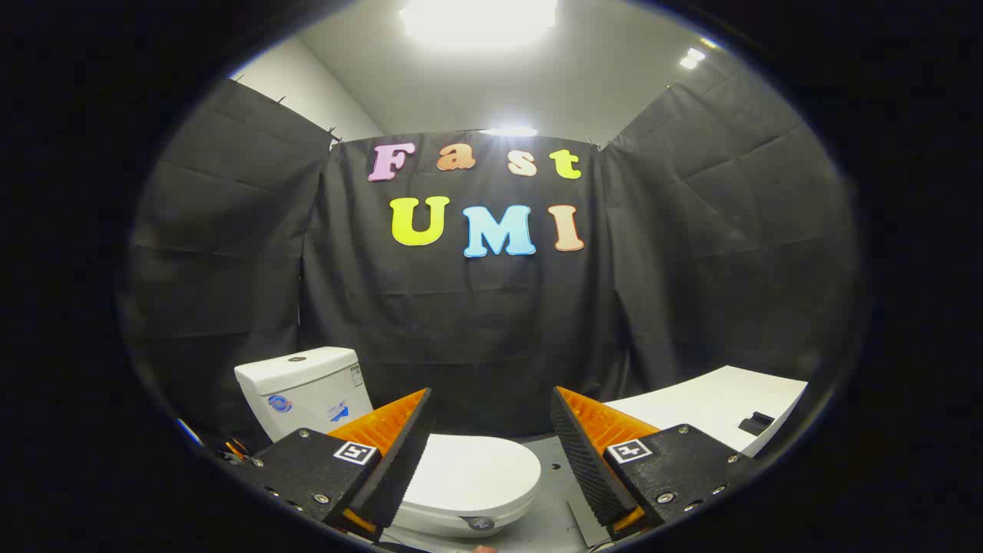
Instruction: Open the toilet lid.
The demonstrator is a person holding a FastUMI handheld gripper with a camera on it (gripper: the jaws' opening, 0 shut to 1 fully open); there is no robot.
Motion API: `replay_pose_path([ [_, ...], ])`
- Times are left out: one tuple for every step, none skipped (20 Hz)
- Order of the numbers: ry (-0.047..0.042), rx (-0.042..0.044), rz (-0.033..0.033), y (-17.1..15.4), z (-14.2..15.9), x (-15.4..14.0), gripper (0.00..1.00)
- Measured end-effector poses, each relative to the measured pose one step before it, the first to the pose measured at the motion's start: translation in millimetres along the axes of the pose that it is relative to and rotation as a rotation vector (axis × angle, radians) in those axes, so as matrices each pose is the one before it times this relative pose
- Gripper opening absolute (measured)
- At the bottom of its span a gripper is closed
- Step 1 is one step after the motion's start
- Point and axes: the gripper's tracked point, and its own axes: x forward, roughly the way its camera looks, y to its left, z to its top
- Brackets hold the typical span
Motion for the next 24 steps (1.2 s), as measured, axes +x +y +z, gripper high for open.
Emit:
replay_pose_path([
  [-0.00175, -0.00058, -0.00365, -2.02, 0.84, 0.27, 0.93],
  [-0.00092, 0.00096, -0.00238, -1.05, -0.12, -0.71, 0.93],
  [-0.00462, 0.00121, -0.00737, -2.19, 0.31, 0.81, 0.93],
  [-0.00176, -0.00142, -0.01125, -3.51, -1.57, -0.01, 0.93],
  [0.00419, -0.00685, -0.00093, -1.09, -2.54, 0.38, 0.93],
  [0.00226, -0.01058, 0.00015, 1.51, -2.41, 0.27, 0.93],
  [0.00082, -0.00893, -0.00448, -1.03, 0.21, 0.91, 0.93],
  [-0.00012, -0.00319, -0.0032, -2.52, 0.2, -0.76, 0.93],
  [-0.00097, 0.00032, -0.00042, -0.01, 1.11, 0.11, 0.93],
  [-0.00238, -0.00268, -0.00769, -0.84, -1.12, 0.0, 0.93],
  [0.00138, -0.00952, -0.01848, -3.71, -1.32, 0.02, 0.93],
  [0.00537, -0.01264, -0.00886, -3.0, -3.46, 1.02, 0.93],
  [0.00104, -0.01199, -0.00054, 0.67, -1.54, -0.24, 0.93],
  [0.00009, -0.00684, 0.0029, 1.87, -0.46, -0.22, 0.93],
  [-0.00369, 0.00153, 0.0077, 1.91, 1.22, -0.06, 0.93],
  [-0.0059, 0.00684, 0.01034, 3.06, 1.42, 1.73, 0.93],
  [-0.00136, 0.00816, 0.01278, 3.11, 0.88, 1.51, 0.93],
  [0.00085, 0.00456, 0.01411, 3.59, -1.62, 2.37, 0.93],
  [-0.00127, -0.00109, 0.0105, 2.51, 1.47, 2.76, 0.93],
  [-0.00547, -0.00502, 0.00877, 2.39, 2.18, 0.9, 0.93],
  [-0.00379, -0.00449, 0.0065, 2.4, 1.63, 2.97, 0.93],
  [-0.00116, -0.00317, 0.01112, 3.63, -1.18, 3.76, 0.93],
  [0.00705, -0.01007, 0.01337, 5.27, -2.47, 3.13, 0.93],
  [-0.00746, -0.01535, 0.00333, 3.07, -1.13, 1.69, 0.93],
])
